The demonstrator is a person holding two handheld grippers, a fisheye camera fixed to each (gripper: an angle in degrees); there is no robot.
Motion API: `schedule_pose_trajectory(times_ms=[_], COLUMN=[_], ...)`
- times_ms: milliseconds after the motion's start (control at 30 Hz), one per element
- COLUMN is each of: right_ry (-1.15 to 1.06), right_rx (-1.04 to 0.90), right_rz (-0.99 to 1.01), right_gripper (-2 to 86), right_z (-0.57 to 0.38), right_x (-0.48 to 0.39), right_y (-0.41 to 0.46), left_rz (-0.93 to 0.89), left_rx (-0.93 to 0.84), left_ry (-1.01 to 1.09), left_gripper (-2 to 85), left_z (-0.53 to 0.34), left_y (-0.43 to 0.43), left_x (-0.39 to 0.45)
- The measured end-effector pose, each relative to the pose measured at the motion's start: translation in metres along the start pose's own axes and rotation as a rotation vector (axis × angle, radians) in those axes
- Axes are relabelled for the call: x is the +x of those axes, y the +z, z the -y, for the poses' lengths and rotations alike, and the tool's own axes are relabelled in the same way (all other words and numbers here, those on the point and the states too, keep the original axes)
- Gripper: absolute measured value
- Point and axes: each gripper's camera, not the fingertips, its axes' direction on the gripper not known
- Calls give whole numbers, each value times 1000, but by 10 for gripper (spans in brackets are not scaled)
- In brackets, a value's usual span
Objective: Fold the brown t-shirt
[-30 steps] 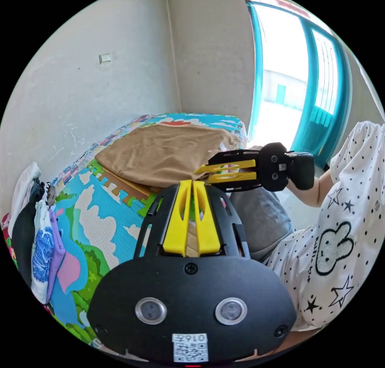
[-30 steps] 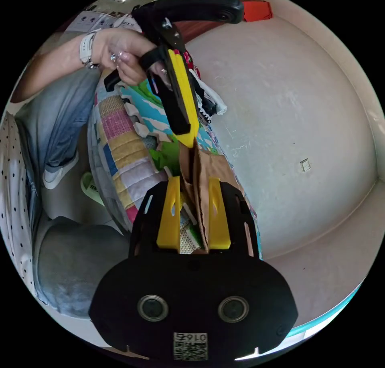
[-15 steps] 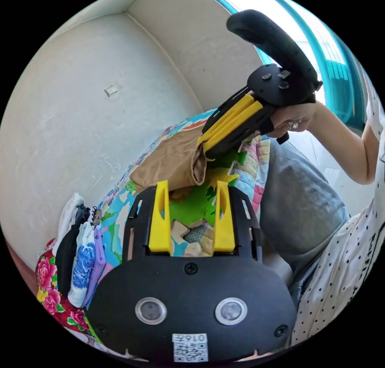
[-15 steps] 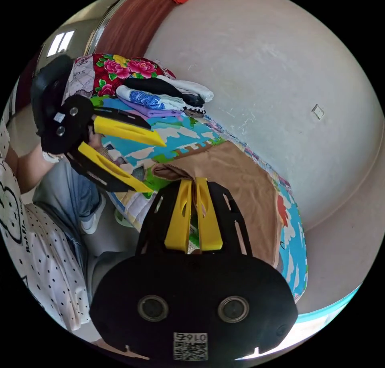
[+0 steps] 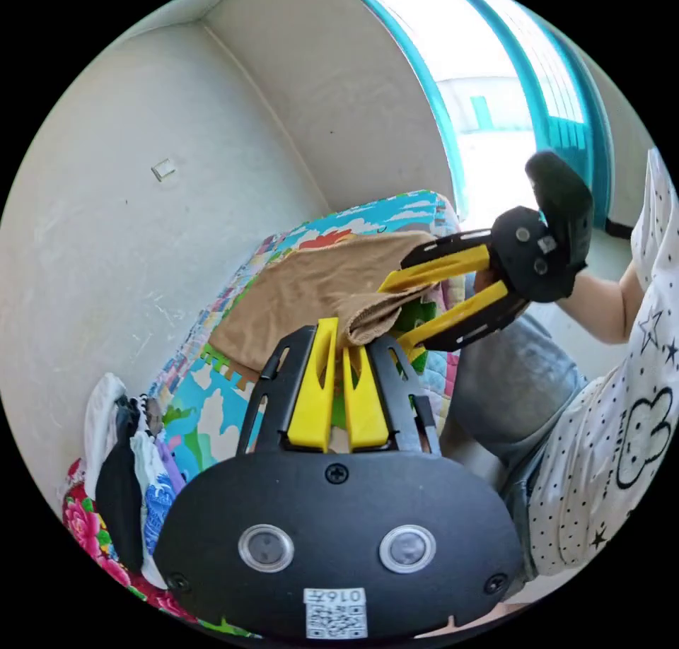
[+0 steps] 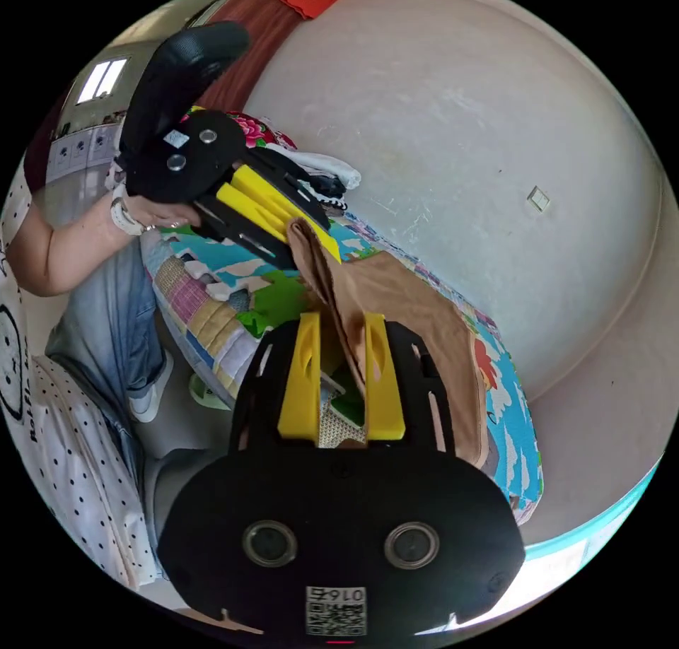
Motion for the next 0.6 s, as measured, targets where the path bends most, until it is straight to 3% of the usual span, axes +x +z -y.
schedule_pose_trajectory(times_ms=[167, 267, 333, 600], right_ry=[164, 159, 110, -167], right_rx=[24, -6, -43, -121], right_rz=[-80, -297, -437, -535], right_gripper=[126, 121, 113, 87], right_z=[17, 27, 32, 38], right_x=[-9, -21, -29, -34], right_y=[13, 31, 44, 63], left_rz=[-111, -112, -100, -84], left_rx=[13, 38, 49, 43], left_ry=[-149, -200, -210, -147], left_gripper=[-10, -10, -10, -10], left_z=[-24, -43, -55, -104], left_y=[5, 6, 5, 22], left_x=[-48, -64, -71, -85])
